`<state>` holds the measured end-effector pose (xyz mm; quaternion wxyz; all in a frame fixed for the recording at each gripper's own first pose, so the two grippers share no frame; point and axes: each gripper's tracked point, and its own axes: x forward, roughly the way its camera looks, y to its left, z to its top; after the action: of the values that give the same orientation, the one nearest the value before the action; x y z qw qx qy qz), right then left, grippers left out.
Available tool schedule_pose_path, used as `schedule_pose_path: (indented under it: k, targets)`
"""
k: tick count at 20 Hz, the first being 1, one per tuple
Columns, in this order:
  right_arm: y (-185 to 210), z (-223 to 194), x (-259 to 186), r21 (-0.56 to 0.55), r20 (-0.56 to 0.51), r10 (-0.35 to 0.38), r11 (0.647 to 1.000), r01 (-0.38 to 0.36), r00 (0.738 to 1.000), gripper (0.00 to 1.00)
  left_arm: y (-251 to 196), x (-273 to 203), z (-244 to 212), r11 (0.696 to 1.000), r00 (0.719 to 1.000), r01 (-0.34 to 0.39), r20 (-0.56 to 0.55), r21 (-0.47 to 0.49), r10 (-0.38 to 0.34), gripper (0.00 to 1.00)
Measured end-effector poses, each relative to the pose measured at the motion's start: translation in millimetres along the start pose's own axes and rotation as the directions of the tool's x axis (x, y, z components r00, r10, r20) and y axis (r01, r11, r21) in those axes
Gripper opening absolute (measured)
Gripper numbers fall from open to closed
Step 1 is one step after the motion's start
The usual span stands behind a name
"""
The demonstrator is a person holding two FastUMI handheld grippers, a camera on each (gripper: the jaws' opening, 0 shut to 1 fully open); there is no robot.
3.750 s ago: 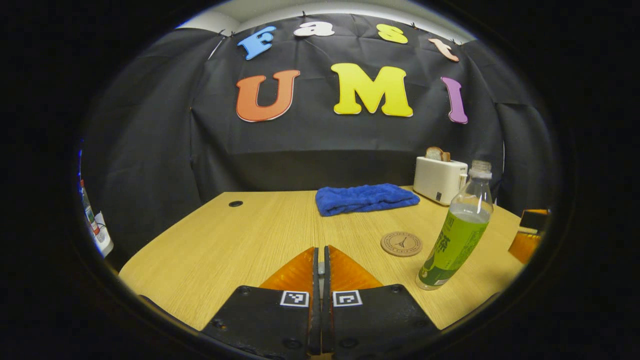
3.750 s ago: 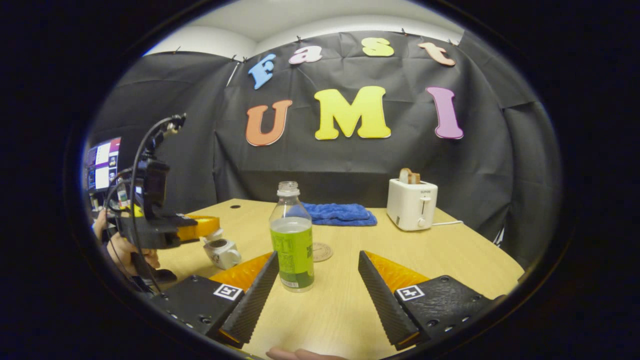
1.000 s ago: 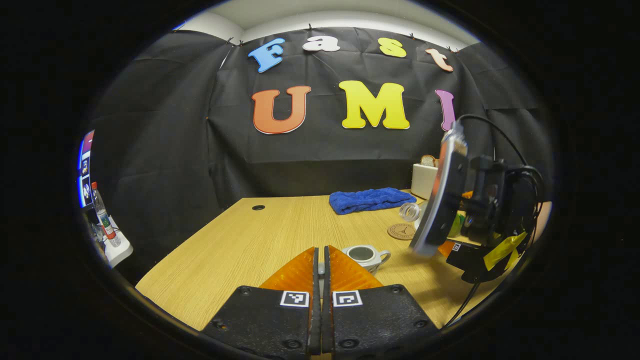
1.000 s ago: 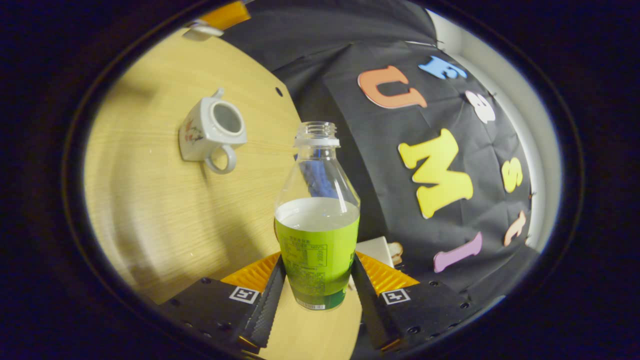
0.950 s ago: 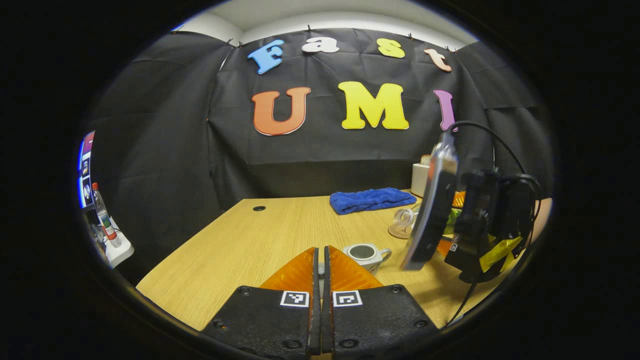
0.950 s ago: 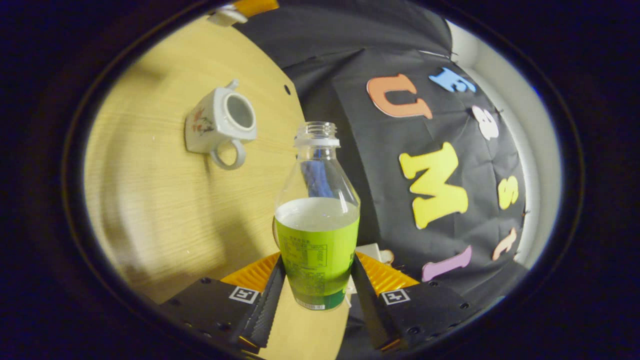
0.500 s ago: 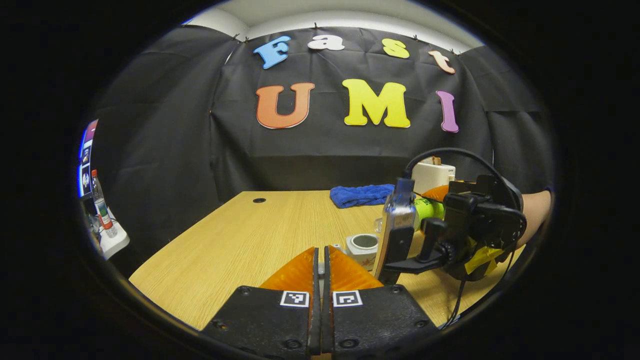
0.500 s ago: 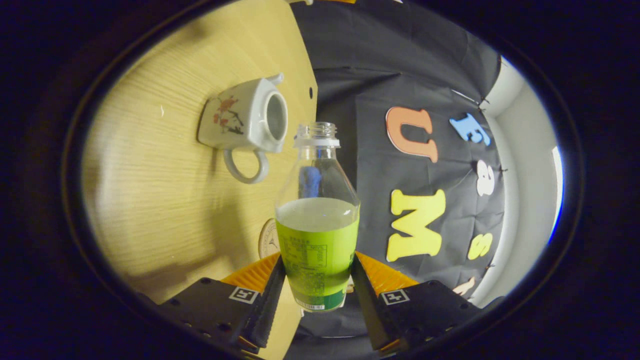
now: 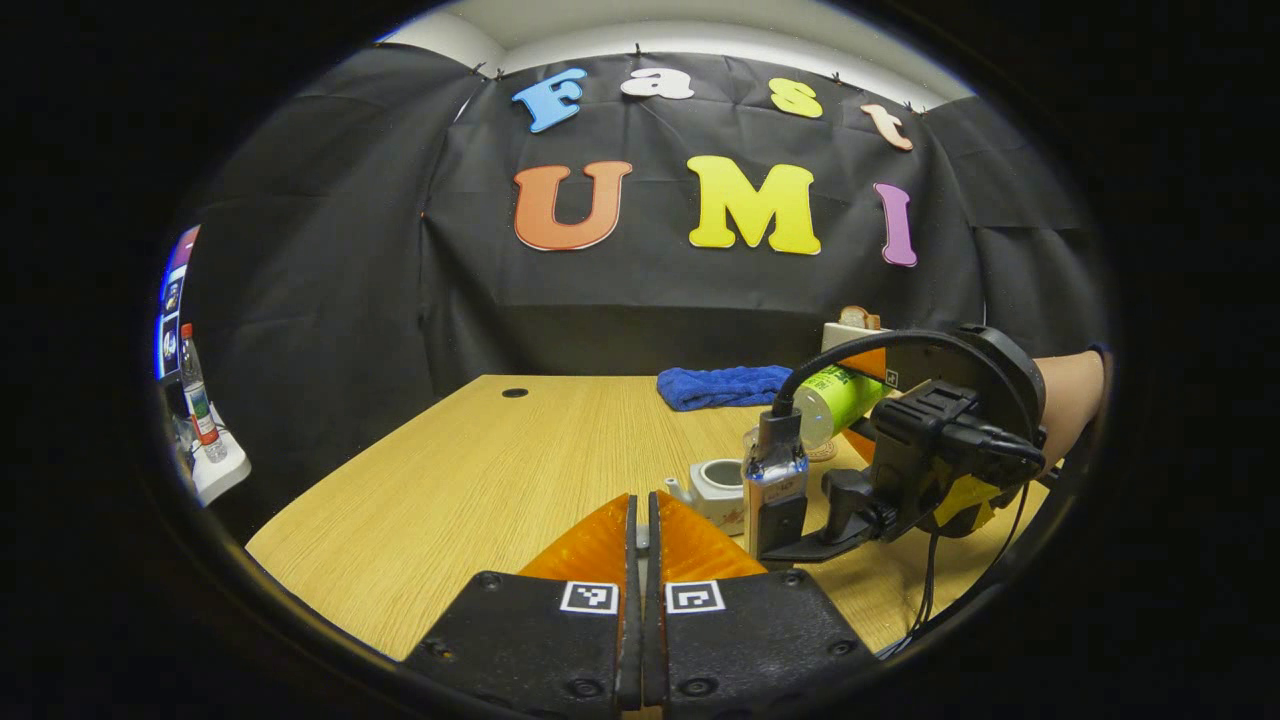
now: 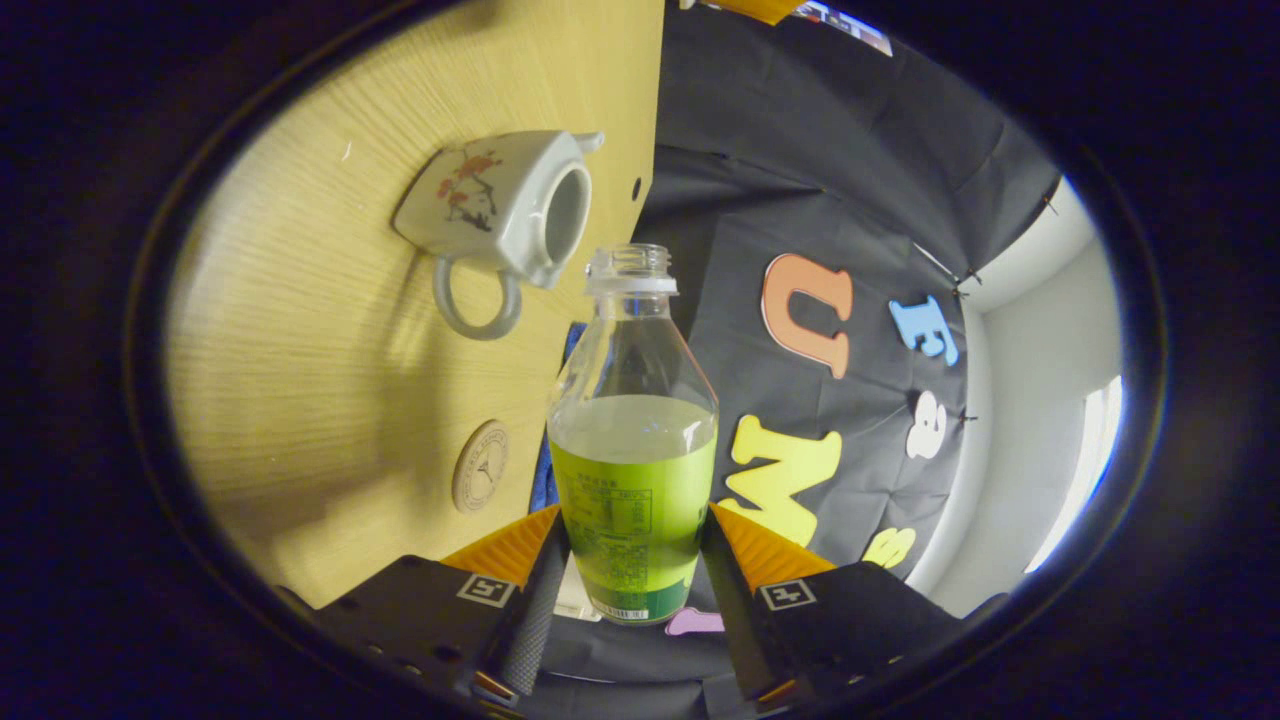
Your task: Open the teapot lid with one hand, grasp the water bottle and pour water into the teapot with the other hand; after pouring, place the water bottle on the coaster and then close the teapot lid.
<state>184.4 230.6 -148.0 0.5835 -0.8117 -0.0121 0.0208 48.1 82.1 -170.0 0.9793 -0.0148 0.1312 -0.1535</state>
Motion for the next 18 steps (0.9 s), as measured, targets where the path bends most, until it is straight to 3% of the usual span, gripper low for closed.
schedule_pose_path:
  k: [11,16,18]
  targets:
    - [-26,9,4,-0.154,0.024,-0.102,0.983,0.105,0.994,0.76,10,-4,-2,1.000,1.000,-0.013,-0.001,-0.008,0.013,0.03]
    - [-33,14,4,-0.186,0.041,-0.118,0.975,0.123,0.992,0.73,9,-4,-1,1.000,1.000,-0.007,0.008,-0.011,0.007,0.04]
    - [-36,17,5,-0.204,0.050,-0.123,0.970,0.131,0.991,0.76,12,-4,-2,1.000,1.000,-0.011,0.004,-0.012,0.011,0.04]
